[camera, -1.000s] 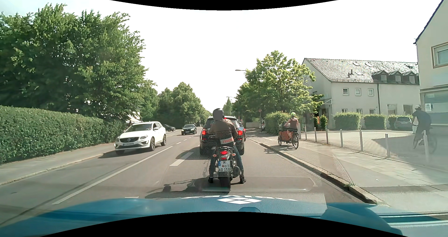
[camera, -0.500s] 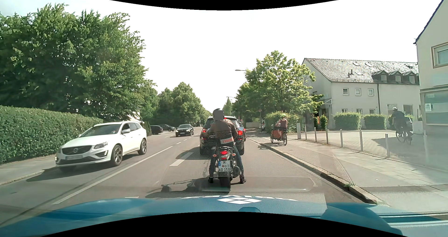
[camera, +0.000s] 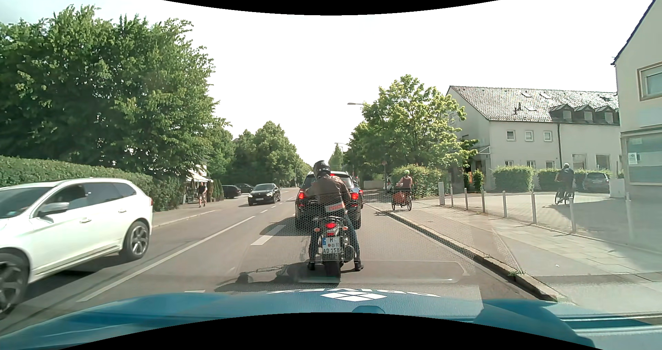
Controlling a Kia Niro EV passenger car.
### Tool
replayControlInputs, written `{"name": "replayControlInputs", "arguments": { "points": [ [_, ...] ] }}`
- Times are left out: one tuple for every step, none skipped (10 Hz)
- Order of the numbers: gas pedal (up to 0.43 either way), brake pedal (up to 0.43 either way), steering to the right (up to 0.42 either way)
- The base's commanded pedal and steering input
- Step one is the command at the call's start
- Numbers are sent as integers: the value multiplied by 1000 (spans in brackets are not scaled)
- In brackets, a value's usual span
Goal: Follow the waypoints while adhering to traffic rules and regulations
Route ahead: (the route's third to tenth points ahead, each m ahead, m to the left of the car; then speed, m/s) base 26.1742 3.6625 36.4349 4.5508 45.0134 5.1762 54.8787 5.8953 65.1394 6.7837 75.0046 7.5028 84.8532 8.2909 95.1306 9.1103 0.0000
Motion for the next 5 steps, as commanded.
{"name": "replayControlInputs", "arguments": {
  "points": [
    [0, 311, -21],
    [0, 311, -21],
    [0, 311, -21],
    [0, 311, -21],
    [0, 311, -21]
  ]
}}
